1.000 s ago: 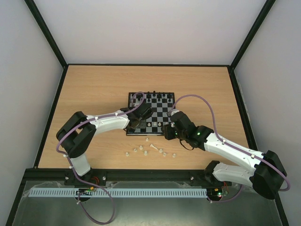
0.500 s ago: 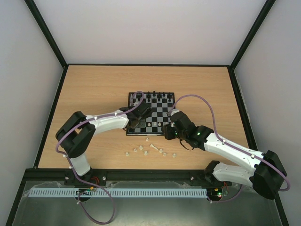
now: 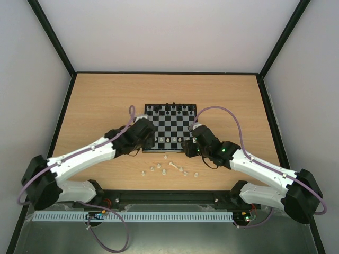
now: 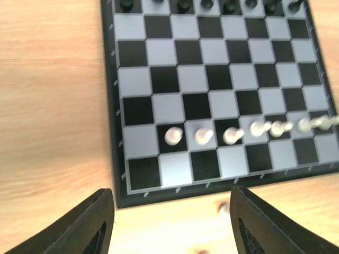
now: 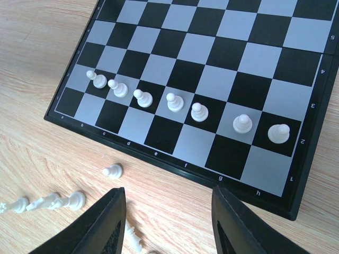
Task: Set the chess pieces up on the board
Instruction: Pick up the chess piece at the center of the board.
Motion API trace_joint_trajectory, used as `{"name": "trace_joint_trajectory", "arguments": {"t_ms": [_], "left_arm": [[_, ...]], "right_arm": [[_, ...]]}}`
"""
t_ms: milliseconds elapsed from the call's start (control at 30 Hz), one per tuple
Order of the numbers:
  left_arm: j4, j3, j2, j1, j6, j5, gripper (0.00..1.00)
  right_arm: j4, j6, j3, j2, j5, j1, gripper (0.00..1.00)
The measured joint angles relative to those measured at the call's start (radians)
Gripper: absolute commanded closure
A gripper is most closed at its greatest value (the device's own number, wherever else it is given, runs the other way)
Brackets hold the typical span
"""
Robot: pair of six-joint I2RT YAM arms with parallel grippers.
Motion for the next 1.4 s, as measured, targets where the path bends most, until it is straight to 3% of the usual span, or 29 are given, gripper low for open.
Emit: {"name": "trace_joint_trajectory", "arguments": {"t_ms": [133,200,433,733,833,1100,1400], "left_arm": [[-0.032,-0.11,-0.126,0.0,-0.02,0.022,0.17],[-0.042,-0.16,-0.171,-0.002,-0.032,0.03,0.02],[-0.011,-0.205,-0.228,-0.005,-0.034,0.049,0.01],[0.116,-0.241,-0.172,-0.016,0.034,0.12,0.01],[0.146,-0.24,-0.111,-0.056,0.049,0.131,0.03],[0.171,-0.226,0.052,-0.153,0.058,0.134,0.27],[0.192,-0.114,0.225,-0.179,0.061,0.106,0.38]], "right_arm": [[0.0,0.0,0.0,0.001,0.001,0.0,0.51],[0.0,0.0,0.0,0.008,0.001,0.0,0.49],[-0.001,0.0,0.0,0.053,0.002,0.0,0.49],[-0.022,0.023,0.001,0.077,0.028,0.0,0.49],[-0.032,0.036,0.0,0.068,0.058,0.0,0.49],[-0.026,0.053,-0.035,0.035,0.133,0.0,0.49],[-0.022,0.056,-0.058,-0.026,0.153,0.0,0.49]]}}
